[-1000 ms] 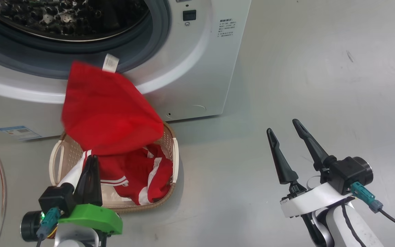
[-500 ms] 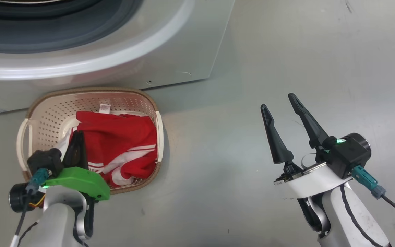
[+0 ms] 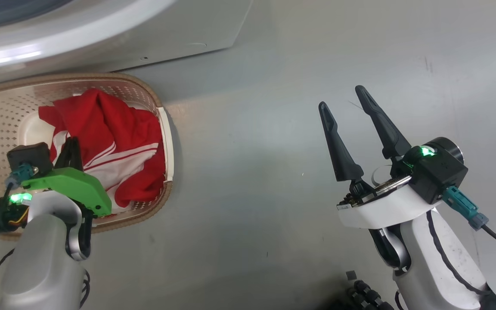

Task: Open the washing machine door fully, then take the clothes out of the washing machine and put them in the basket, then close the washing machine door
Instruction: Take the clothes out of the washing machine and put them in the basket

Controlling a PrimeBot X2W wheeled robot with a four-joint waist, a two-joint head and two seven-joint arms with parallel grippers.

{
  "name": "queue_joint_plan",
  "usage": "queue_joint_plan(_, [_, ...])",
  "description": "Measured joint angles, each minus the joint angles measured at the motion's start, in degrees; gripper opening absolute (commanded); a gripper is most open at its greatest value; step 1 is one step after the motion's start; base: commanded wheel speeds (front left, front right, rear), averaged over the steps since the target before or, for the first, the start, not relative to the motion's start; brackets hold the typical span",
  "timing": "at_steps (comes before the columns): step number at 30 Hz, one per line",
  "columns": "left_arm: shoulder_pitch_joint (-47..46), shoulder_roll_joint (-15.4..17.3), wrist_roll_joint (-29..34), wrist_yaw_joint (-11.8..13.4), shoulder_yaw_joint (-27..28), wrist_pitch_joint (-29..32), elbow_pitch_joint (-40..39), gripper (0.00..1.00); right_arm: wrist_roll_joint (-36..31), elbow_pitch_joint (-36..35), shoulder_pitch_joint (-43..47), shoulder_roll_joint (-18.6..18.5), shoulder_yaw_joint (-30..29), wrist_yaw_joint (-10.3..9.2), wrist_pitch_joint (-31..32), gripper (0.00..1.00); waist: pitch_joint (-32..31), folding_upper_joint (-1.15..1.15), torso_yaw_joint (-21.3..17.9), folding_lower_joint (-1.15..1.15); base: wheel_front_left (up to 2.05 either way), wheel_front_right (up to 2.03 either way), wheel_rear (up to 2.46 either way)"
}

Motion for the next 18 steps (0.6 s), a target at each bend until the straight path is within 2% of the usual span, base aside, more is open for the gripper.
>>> queue_joint_plan(8, [-4.3, -0.1, -0.9, -0.2, 0.6, 0.2, 6.9, 0.00, 0.5, 0.6, -2.4, 0.2, -0.3, 0.01, 0.0, 1.00, 4.5, 0.00, -2.0, 0.00, 0.00, 0.00, 0.00])
queue_joint_plan(13, [-5.7, -0.1, -1.0, -1.4, 0.6, -0.1, 10.2, 0.00, 0.5, 0.9, -3.0, 0.2, -0.3, 0.30, 0.0, 1.00, 5.2, 0.00, -2.5, 0.01, 0.00, 0.00, 0.00])
queue_joint_plan(14, [-5.9, -0.1, -1.0, -1.6, 0.6, -0.3, 10.7, 0.08, 0.5, 1.0, -3.2, 0.3, -0.3, 0.33, 0.0, 1.00, 5.2, 0.00, -2.4, 0.01, 0.00, 0.00, 0.00])
queue_joint_plan(15, [-6.2, -0.2, -1.0, -1.7, 0.6, -0.7, 11.4, 0.27, 0.5, 1.1, -3.5, 0.3, -0.3, 0.34, 0.0, 1.00, 5.1, 0.00, -2.4, 0.01, 0.00, 0.00, 0.00])
queue_joint_plan(16, [-6.3, -0.3, -1.0, -1.7, 0.6, -1.0, 12.0, 0.41, 0.5, 1.3, -3.6, 0.3, -0.5, 0.34, 0.0, 1.00, 4.9, 0.00, -2.3, 0.01, 0.00, 0.00, 0.00])
queue_joint_plan(17, [-6.3, -0.3, -1.0, -1.8, 0.6, -1.4, 12.5, 0.50, 0.5, 1.3, -3.7, 0.3, -0.5, 0.34, 0.0, 1.00, 4.8, 0.00, -2.2, 0.01, 0.00, 0.00, 0.00])
queue_joint_plan(18, [-6.4, -0.4, -1.1, -2.1, 0.7, -1.9, 13.2, 0.80, 0.5, 1.5, -3.7, 0.3, -0.5, 0.35, 0.0, 1.00, 4.6, 0.00, -2.2, 0.01, 0.00, 0.00, 0.00])
